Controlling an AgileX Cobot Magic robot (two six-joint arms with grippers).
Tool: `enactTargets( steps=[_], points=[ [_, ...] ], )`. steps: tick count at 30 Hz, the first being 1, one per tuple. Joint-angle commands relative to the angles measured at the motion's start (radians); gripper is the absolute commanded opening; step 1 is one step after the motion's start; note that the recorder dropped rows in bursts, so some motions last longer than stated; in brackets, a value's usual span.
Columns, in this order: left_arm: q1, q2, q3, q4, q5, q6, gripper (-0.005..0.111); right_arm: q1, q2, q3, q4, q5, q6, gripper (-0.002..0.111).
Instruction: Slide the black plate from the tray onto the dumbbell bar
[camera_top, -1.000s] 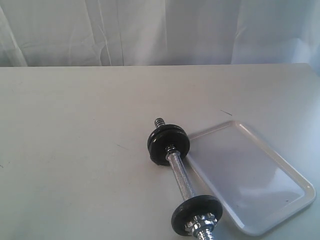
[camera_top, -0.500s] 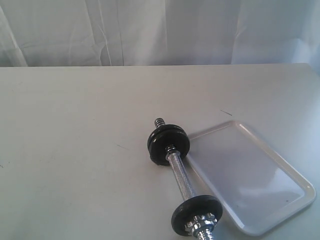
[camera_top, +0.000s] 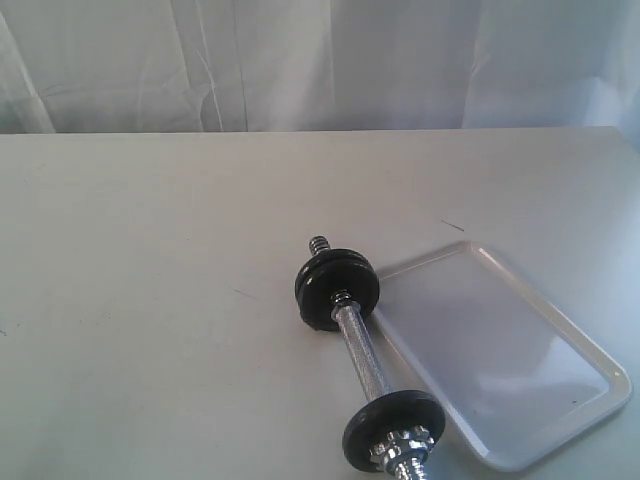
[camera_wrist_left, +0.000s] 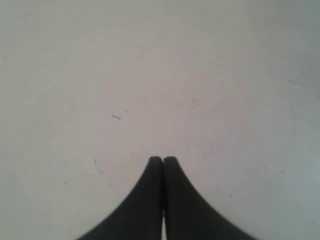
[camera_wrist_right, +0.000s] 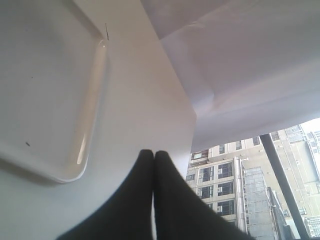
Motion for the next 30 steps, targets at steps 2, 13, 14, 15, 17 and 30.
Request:
enactTargets(
  steps=[2, 13, 14, 15, 17, 30],
  points=[
    [0.003, -0.003, 0.004, -0.007, -0.003, -0.001, 0.0, -0.022, -0.006, 0.003, 0.006, -0.013, 0.006, 0.0],
    [0.003, -0.003, 0.004, -0.007, -0.003, -0.001, 0.0, -0.044, -0.006, 0.003, 0.006, -0.007, 0.006, 0.0],
    [0.003, -0.003, 0.004, -0.007, -0.003, -0.001, 0.0, -0.044, -0.006, 0.003, 0.006, -0.007, 0.006, 0.0],
    [0.003, -0.003, 0.004, -0.007, -0.003, -0.001, 0.0, -0.044, -0.006, 0.003, 0.006, -0.007, 0.006, 0.0],
    [0.003, -0.003, 0.004, -0.007, -0.003, -0.001, 0.0, -0.044, -0.006, 0.003, 0.006, -0.007, 0.006, 0.0],
    [0.003, -0.003, 0.004, -0.007, -0.003, -0.001, 0.0, -0.044, -0.006, 0.003, 0.006, -0.007, 0.006, 0.0]
  ],
)
